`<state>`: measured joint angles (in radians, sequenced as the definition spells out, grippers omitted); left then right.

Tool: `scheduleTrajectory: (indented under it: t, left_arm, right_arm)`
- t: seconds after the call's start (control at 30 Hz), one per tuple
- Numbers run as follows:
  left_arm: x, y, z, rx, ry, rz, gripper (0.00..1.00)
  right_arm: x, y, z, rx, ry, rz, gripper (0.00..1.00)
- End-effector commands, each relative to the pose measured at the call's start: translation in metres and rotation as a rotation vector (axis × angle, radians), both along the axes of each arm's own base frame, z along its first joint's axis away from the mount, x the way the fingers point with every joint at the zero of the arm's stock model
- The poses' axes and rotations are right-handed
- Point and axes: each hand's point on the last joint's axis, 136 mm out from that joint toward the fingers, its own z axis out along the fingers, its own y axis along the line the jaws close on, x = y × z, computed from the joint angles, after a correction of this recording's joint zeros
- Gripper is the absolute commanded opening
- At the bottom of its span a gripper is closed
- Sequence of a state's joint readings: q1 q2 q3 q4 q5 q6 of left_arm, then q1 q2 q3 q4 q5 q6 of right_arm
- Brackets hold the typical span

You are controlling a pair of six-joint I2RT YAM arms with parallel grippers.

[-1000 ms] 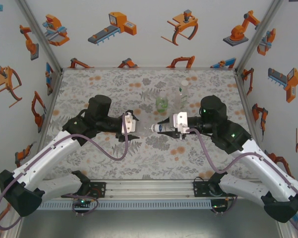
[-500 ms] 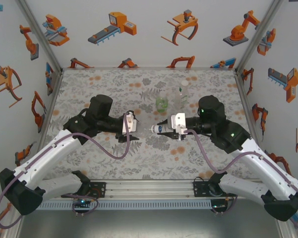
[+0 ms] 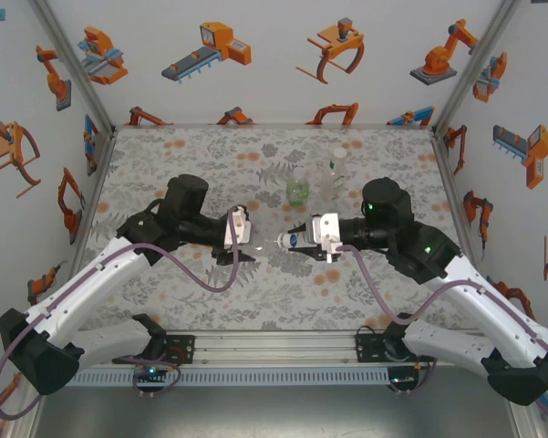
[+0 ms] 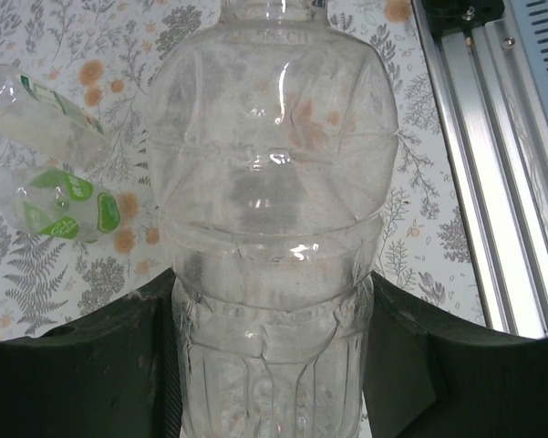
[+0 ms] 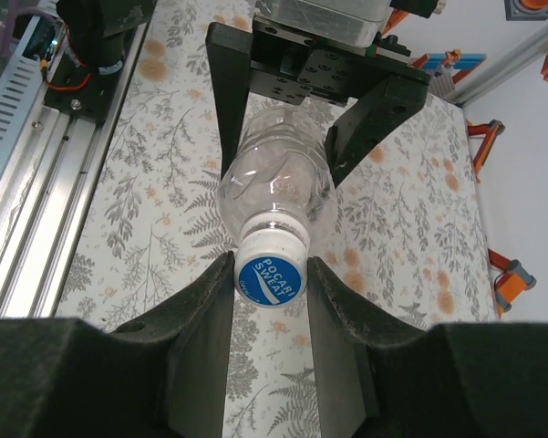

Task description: Screw on the bottle caps

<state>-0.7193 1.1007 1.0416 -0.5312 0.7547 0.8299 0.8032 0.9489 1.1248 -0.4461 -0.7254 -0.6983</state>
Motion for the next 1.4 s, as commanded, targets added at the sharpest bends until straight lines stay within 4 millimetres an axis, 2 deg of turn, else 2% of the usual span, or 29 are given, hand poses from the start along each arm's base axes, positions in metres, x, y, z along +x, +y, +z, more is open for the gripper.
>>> scheduleTrajectory:
  t: [0.0,0.23,0.47,0.8,0.97,1.2,1.37]
  left_arm:
    - [-0.022,-0.004,0.028,-0.096,-0.032,-0.129,0.00]
    - [-0.027,-0.005,0.029,-0.092,-0.002,-0.162,0.00]
    - [-0.016,-0.006,0.027,-0.069,-0.017,-0.105,0.00]
    - [0.007,-0.003,0.031,-0.106,-0.127,0.039,0.00]
    - [0.007,-0.002,0.032,-0.114,-0.138,0.040,0.00]
    - [0.005,-0.002,0.033,-0.125,-0.144,0.031,0.00]
    - [0.006,-0.002,0.032,-0.126,-0.146,0.035,0.00]
  right_arm:
    - [-0.009,0.001,0.006,0.005,-0.027,0.054,0.00]
    - [-0.009,0.001,0.002,-0.020,-0.011,0.057,0.00]
    - [0.003,0.004,0.004,-0.008,0.060,-0.026,0.00]
    - [0.027,0.010,0.004,0.102,0.282,-0.196,0.00]
    - [0.030,0.012,0.003,0.147,0.367,-0.220,0.00]
    - [0.052,0.001,0.003,0.235,0.440,-0.382,0.00]
    - [0.057,-0.001,0.007,0.348,0.547,-0.404,0.00]
